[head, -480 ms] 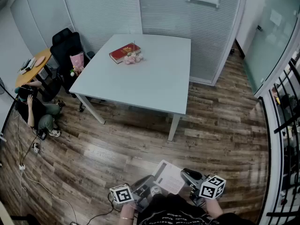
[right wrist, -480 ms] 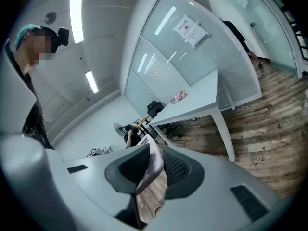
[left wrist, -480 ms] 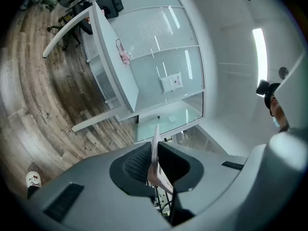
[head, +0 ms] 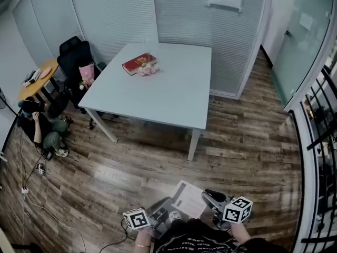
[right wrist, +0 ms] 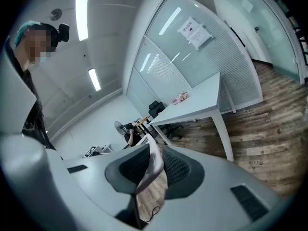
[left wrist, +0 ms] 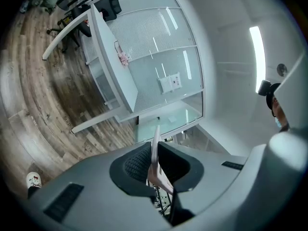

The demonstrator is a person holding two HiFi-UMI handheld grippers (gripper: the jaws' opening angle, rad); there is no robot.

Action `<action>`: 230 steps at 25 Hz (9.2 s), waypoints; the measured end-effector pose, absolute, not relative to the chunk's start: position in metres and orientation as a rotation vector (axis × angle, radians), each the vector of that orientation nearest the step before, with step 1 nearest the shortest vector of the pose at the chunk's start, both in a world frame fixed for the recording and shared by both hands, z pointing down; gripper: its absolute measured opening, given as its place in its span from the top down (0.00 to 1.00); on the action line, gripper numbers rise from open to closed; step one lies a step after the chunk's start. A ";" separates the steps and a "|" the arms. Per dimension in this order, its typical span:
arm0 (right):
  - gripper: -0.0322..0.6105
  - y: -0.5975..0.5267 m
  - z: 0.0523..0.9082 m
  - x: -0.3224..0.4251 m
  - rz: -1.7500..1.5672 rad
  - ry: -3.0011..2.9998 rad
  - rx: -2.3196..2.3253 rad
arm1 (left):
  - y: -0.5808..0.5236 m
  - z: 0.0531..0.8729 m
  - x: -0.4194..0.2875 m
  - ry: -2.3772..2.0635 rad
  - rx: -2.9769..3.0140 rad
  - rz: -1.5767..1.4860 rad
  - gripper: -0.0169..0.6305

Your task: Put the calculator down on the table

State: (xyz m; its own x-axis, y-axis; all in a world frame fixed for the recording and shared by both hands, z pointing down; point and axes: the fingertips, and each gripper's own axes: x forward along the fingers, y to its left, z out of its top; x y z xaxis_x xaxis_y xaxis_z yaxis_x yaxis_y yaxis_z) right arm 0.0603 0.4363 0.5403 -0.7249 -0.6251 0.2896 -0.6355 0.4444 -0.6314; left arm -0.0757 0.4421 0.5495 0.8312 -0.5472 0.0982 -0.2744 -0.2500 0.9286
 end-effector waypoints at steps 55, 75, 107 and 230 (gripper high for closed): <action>0.80 0.174 0.545 0.108 1.210 -2.728 0.947 | 0.213 0.559 -0.035 -0.953 1.759 -0.294 0.89; 0.81 0.081 0.552 0.122 1.214 -2.711 1.018 | 0.115 0.567 -0.018 -0.918 1.780 -0.333 0.89; 0.80 -0.141 0.575 0.019 1.322 -2.477 1.501 | -0.166 0.573 -0.118 -0.604 1.939 -0.075 0.89; 0.57 -0.202 0.528 0.034 0.504 -2.281 1.671 | -0.217 0.539 -0.091 -0.905 2.637 0.507 0.45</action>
